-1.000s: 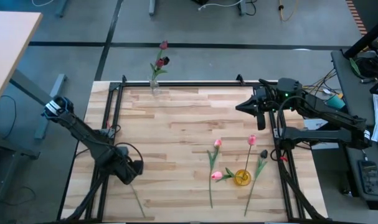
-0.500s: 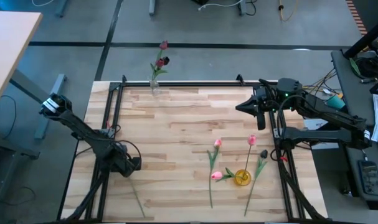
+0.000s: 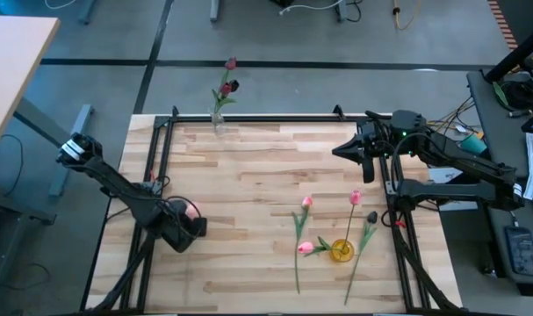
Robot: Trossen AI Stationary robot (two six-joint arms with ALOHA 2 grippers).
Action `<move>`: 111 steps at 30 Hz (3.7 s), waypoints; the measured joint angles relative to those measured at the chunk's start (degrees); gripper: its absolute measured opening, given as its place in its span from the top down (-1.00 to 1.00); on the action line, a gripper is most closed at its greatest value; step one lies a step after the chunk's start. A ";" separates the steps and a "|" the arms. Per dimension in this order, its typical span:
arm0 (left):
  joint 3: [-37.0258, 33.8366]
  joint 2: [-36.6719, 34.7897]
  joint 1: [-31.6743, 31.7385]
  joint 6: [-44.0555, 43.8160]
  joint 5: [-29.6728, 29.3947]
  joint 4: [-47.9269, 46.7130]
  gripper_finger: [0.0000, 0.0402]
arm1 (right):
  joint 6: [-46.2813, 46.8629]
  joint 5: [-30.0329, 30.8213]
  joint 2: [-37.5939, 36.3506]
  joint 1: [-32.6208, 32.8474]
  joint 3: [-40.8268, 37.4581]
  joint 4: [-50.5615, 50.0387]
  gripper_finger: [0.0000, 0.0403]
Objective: Sort flowers into vase by color
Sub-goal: Put the pink flower into the yellow flower vase
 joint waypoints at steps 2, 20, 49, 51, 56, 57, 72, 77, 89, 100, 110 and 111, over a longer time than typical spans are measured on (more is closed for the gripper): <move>3.02 0.79 -0.02 0.80 -6.92 -0.92 0.95 | -0.02 0.00 -0.01 0.00 0.00 0.02 0.96; 42.16 13.34 9.92 68.72 -50.56 13.29 1.00 | -1.66 1.51 0.02 0.00 3.55 0.02 0.96; 72.63 39.61 31.21 117.23 16.19 57.15 1.00 | -2.99 1.66 0.04 0.00 3.61 -0.03 0.96; 75.13 42.08 31.23 117.20 17.52 57.09 1.00 | -3.10 1.66 0.04 0.00 3.61 -0.03 0.96; 78.78 46.04 31.23 117.16 18.76 56.78 1.00 | -3.23 1.66 0.02 0.00 3.61 -0.03 0.96; 79.24 46.70 31.23 117.13 18.76 56.96 1.00 | -3.28 1.66 0.00 0.00 3.61 -0.02 0.96; 79.18 52.87 31.21 116.54 20.02 63.66 1.00 | -4.68 2.97 0.00 0.00 3.61 0.00 0.96; 79.15 53.88 31.21 116.54 20.97 63.69 1.00 | -4.78 3.01 0.00 0.00 3.59 0.00 0.96; 70.96 54.15 31.17 116.49 20.91 72.74 1.00 | -4.85 3.04 0.00 0.00 3.58 0.00 0.96; 69.40 54.08 31.22 117.16 20.61 69.34 0.99 | -4.66 3.58 0.00 -0.02 3.58 0.00 0.96; 69.55 53.50 31.26 116.71 23.31 64.65 0.75 | -4.66 4.09 0.00 0.00 3.58 0.00 0.96; 69.55 53.25 31.26 116.72 23.56 64.09 0.72 | -4.66 4.07 0.00 0.00 3.58 0.00 0.96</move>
